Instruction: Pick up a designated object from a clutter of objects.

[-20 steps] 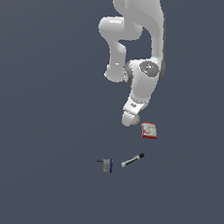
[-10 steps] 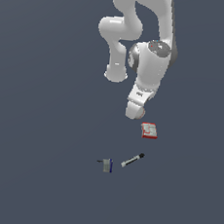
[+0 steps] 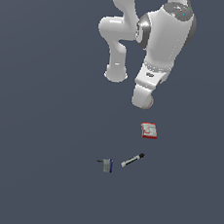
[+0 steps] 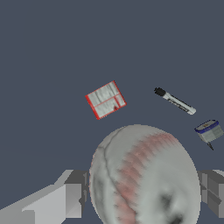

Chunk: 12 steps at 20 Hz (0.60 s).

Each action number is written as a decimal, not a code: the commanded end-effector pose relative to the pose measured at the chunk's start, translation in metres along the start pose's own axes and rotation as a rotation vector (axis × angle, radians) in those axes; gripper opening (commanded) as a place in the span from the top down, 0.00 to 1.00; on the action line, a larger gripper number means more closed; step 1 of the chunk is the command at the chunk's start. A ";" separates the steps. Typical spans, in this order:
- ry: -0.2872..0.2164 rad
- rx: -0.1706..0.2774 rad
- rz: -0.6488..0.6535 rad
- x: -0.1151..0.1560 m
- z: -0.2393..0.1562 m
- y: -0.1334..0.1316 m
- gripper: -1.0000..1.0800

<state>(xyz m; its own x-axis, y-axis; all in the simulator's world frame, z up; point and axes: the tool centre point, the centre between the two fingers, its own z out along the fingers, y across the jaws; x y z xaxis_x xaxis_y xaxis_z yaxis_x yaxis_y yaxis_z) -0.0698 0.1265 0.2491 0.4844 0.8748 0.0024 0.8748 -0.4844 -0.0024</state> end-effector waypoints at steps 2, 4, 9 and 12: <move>0.000 -0.001 0.000 0.005 -0.034 0.004 1.00; 0.000 -0.001 0.000 0.008 -0.053 0.006 1.00; -0.001 -0.001 0.000 0.016 -0.100 0.013 1.00; -0.001 -0.002 0.001 0.020 -0.123 0.016 1.00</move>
<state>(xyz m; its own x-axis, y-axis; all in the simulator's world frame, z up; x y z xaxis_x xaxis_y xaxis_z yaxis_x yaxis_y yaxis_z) -0.0484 0.1349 0.3590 0.4849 0.8746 0.0010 0.8746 -0.4849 -0.0014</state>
